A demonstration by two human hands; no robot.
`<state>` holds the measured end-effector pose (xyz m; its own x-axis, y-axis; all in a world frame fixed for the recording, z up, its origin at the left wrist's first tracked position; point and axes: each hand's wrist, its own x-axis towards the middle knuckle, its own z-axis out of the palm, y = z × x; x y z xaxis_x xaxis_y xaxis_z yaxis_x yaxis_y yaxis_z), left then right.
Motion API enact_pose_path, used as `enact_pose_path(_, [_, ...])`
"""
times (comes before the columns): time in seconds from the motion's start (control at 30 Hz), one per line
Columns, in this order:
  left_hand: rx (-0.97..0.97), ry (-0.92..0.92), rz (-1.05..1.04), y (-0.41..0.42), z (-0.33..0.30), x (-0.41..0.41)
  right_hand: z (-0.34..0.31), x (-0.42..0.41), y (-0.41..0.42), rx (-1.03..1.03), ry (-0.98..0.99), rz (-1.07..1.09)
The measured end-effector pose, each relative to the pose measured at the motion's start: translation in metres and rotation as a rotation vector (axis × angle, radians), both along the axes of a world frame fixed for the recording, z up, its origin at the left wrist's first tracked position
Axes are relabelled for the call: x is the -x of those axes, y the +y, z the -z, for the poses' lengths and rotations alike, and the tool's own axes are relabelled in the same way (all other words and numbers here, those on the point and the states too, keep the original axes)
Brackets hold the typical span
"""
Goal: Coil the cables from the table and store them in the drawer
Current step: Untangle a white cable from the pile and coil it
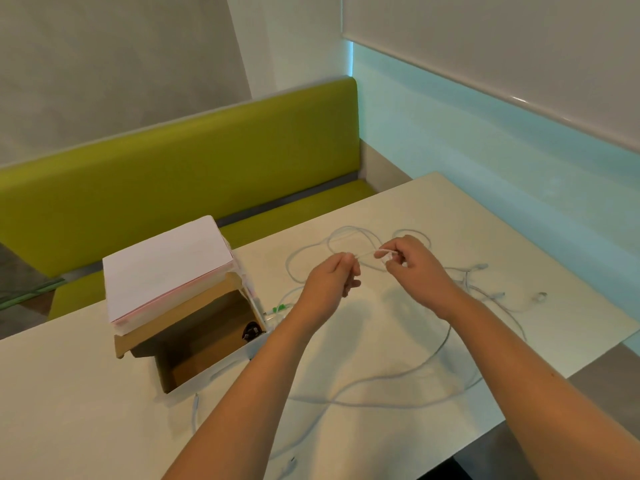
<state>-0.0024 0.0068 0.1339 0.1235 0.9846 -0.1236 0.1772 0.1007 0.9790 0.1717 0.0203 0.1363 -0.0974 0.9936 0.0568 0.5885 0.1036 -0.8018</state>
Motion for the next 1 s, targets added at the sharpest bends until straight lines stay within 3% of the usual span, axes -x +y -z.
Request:
enact_pose_path(0.1, [0.073, -0.306, -0.051, 0.006, -0.004, -0.001, 0.016, -0.018, 0.006, 0.059, -0.03, 0.039])
enact_pose_path(0.2, [0.09, -0.451, -0.083, 0.013, -0.005, -0.003, 0.041, -0.034, 0.003, 0.201, 0.013, 0.069])
enact_pose_path(0.5, [0.027, -0.675, -0.309, 0.052, -0.025, -0.018, 0.08, -0.089, 0.005, 0.318, -0.186, 0.049])
enact_pose_path(0.67, [-0.056, -0.72, -0.385, 0.071, -0.041, -0.021, 0.077, -0.13, 0.012, 0.36, -0.171, 0.045])
enact_pose_path(0.87, [0.013, -0.493, -0.406, 0.071, -0.034, -0.052, 0.049, -0.136, 0.039, 0.423, 0.355, 0.255])
enact_pose_path(1.0, [0.052, -0.382, -0.353, 0.063, -0.021, -0.073, 0.025, -0.138, 0.05, 0.421, 0.539, 0.303])
